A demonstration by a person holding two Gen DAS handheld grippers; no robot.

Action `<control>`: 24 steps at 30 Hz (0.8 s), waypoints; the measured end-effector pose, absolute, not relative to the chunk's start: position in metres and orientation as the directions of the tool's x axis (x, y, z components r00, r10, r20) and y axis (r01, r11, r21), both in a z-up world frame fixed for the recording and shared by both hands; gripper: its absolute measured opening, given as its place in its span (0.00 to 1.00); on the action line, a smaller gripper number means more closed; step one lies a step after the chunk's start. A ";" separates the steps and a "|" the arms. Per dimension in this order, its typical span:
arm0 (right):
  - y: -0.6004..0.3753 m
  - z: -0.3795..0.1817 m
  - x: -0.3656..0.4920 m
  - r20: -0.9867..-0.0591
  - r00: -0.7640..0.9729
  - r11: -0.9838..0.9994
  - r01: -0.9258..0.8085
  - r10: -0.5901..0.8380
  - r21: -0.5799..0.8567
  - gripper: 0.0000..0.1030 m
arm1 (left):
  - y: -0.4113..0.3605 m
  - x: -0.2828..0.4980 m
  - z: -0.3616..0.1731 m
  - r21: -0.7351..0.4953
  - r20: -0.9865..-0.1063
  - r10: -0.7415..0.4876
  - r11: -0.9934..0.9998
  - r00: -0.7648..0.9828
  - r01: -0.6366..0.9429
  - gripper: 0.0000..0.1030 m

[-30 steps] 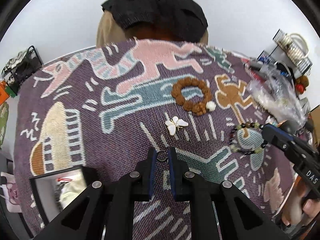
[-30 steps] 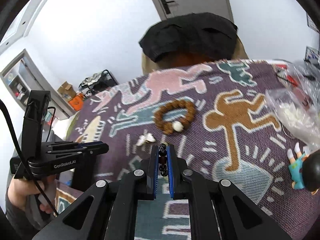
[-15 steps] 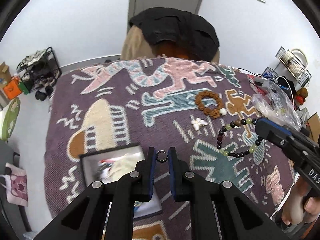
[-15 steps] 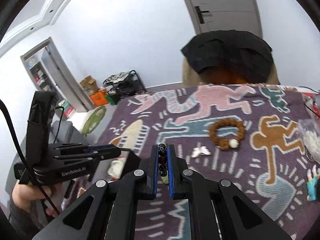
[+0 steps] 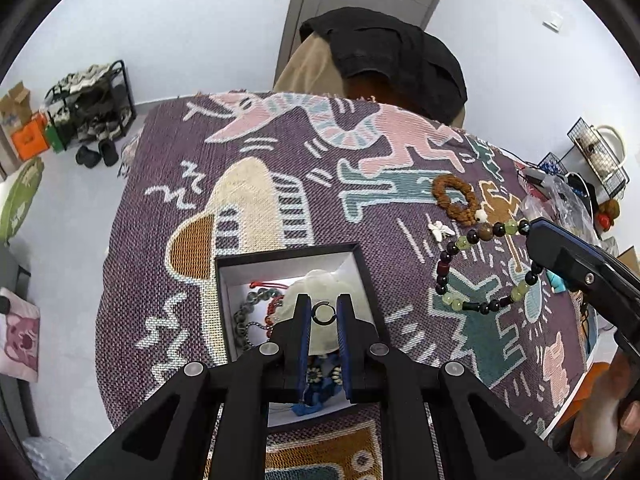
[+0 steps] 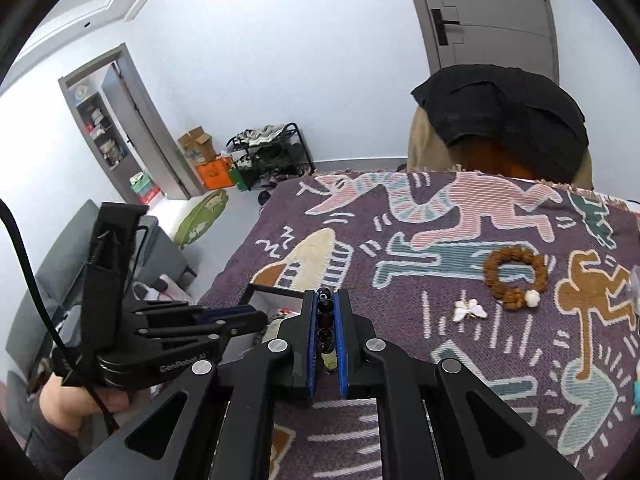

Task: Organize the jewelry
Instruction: 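Carry the beaded bracelet with both grippers into the black box and release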

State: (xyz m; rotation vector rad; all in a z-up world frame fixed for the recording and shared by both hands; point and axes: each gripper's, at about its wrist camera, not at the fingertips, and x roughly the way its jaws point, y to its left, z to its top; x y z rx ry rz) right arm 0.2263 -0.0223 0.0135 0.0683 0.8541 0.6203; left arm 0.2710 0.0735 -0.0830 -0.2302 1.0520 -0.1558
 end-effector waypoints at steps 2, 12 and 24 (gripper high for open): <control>-0.015 0.013 0.227 -0.690 0.489 0.823 -0.489 0.534 0.290 0.09 | 0.079 0.272 -0.087 -0.283 -0.834 -0.251 0.959 0.492 0.009 0.13; 0.018 0.012 0.228 -0.704 0.460 0.802 -0.534 0.542 0.268 0.09 | 0.128 0.258 -0.081 -0.377 -0.792 -0.277 0.923 0.544 -0.079 0.74; 0.049 0.008 0.226 -0.711 0.410 0.764 -0.582 0.572 0.279 0.09 | 0.190 0.235 -0.073 -0.400 -0.767 -0.210 0.896 0.607 -0.195 0.76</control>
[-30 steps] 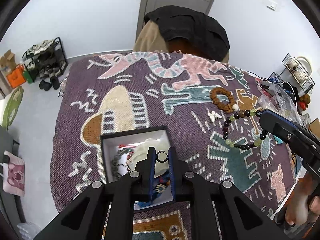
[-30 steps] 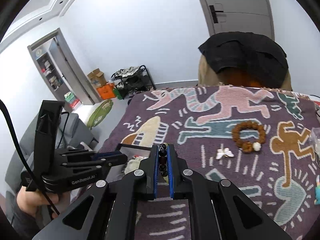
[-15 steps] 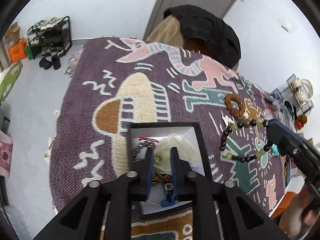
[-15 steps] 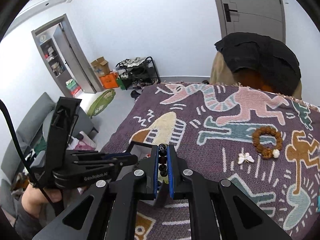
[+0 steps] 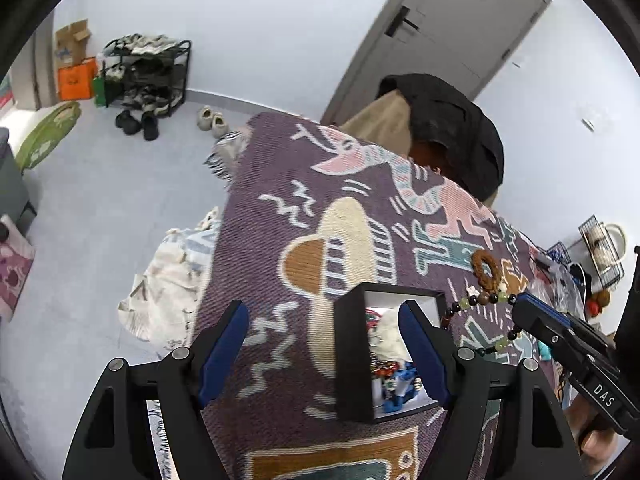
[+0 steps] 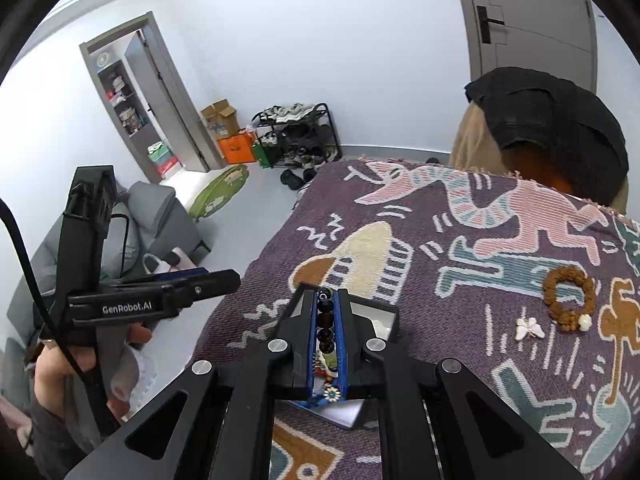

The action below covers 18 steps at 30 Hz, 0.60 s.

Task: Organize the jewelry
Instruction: 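Carry the beaded bracelet with both grippers into the black box and release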

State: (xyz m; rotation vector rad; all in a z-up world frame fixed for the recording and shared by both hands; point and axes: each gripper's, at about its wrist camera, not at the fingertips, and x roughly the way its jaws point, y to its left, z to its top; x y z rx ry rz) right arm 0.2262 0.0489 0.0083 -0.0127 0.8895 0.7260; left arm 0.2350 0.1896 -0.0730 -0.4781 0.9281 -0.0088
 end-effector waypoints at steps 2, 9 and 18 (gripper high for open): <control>0.054 0.006 0.226 -0.713 0.400 0.758 -0.588 0.576 0.282 0.09 | 0.198 0.231 -0.074 -0.406 -0.763 -0.202 0.889 0.614 -0.212 0.76; 0.071 -0.006 0.224 -0.758 0.383 0.771 -0.590 0.528 0.238 0.09 | 0.213 0.222 -0.075 -0.403 -0.763 -0.175 0.881 0.622 -0.247 0.76; 0.041 -0.012 0.236 -0.773 0.420 0.828 -0.510 0.476 0.233 0.69 | 0.205 0.220 -0.068 -0.400 -0.753 -0.176 0.887 0.634 -0.230 0.81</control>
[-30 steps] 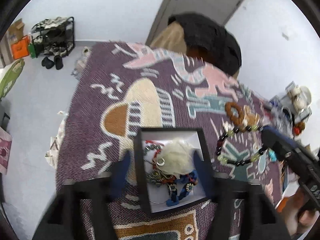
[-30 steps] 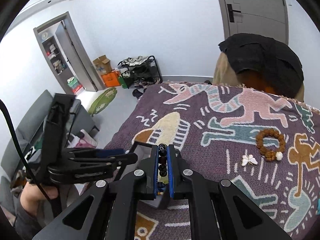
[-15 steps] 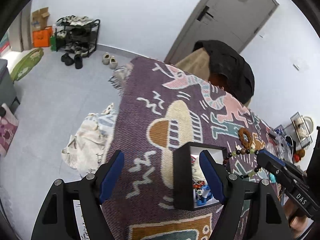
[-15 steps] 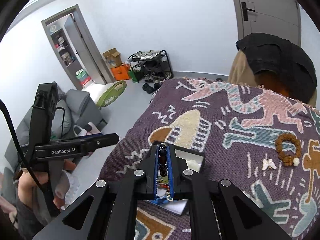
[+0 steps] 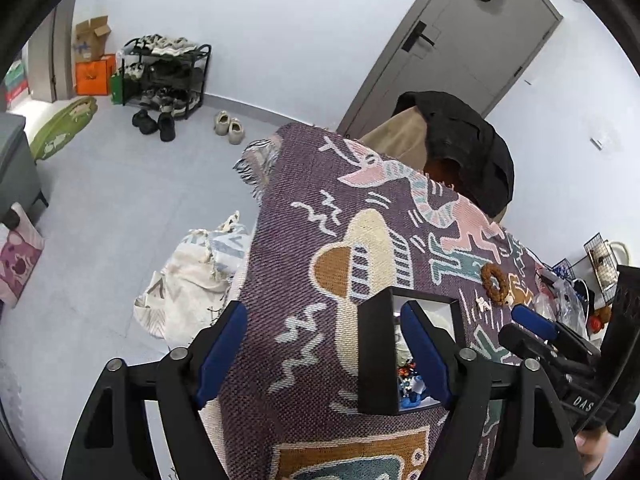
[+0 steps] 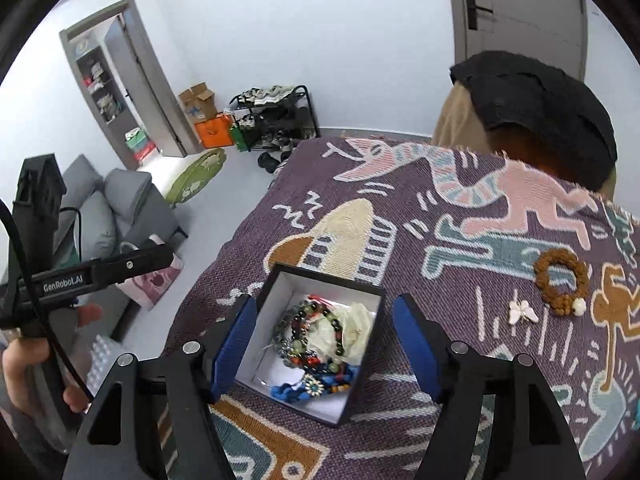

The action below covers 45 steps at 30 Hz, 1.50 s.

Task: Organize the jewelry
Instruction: 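Carry the beaded bracelet with both grippers into the black box and release, then move both grippers toward the white butterfly brooch and wooden bead bracelet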

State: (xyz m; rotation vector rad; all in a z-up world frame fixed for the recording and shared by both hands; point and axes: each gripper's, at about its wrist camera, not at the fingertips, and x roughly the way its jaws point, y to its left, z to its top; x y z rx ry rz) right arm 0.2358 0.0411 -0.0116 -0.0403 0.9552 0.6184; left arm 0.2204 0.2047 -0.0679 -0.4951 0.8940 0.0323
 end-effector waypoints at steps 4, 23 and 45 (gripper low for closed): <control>0.023 -0.012 0.240 -0.768 0.427 0.841 -0.478 0.477 0.256 0.69 | 0.192 0.225 -0.062 -0.408 -0.737 -0.195 0.892 0.647 -0.196 0.93; -0.093 -0.006 0.253 -0.760 0.476 0.895 -0.292 0.442 0.337 0.97 | 0.093 0.270 -0.029 -0.374 -0.702 -0.283 0.927 0.653 -0.001 0.93; -0.210 -0.017 0.274 -0.740 0.582 0.922 -0.045 0.337 0.384 0.69 | -0.022 0.329 -0.033 -0.292 -0.750 -0.325 0.944 0.576 0.153 0.73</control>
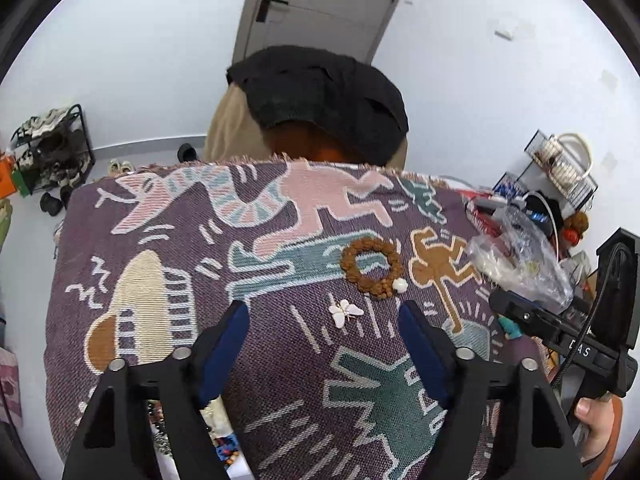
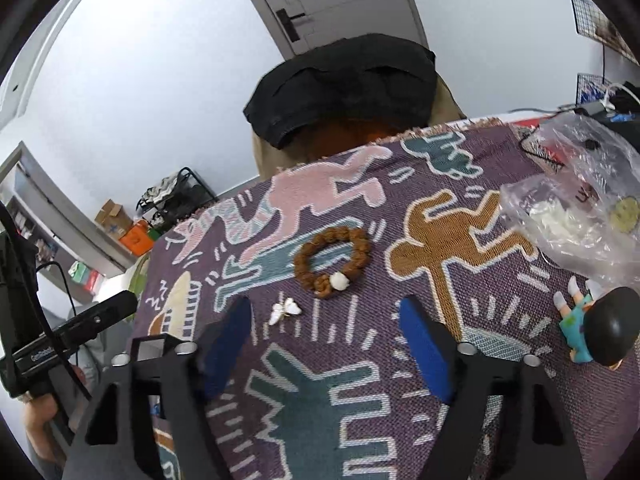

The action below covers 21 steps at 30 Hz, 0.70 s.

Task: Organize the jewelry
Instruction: 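Move both grippers toward the white butterfly brooch and wooden bead bracelet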

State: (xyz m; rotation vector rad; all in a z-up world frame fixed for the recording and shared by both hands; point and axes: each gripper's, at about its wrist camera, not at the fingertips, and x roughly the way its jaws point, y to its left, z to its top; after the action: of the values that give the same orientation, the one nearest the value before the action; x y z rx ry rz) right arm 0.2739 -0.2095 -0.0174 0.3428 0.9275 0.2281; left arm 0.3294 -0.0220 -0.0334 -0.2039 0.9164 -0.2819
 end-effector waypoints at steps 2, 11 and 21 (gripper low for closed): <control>-0.214 -0.021 0.276 -0.740 0.582 0.921 -0.040 0.337 0.388 0.68 | -0.033 0.335 -0.039 -0.276 -0.764 -0.318 0.947 0.562 0.162 0.66; -0.235 -0.037 0.286 -0.743 0.572 0.910 -0.017 0.348 0.414 0.58 | -0.067 0.362 -0.070 -0.230 -0.827 -0.285 0.958 0.484 0.170 0.49; -0.254 -0.053 0.300 -0.746 0.560 0.898 0.006 0.362 0.440 0.56 | -0.103 0.389 -0.113 -0.201 -0.888 -0.249 0.966 0.387 0.160 0.48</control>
State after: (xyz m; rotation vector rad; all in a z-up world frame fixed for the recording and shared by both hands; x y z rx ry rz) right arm 0.2999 -0.2541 -0.0533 0.4219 0.9605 0.2168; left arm 0.3888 -0.1031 -0.1127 -0.0872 1.1447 -0.2611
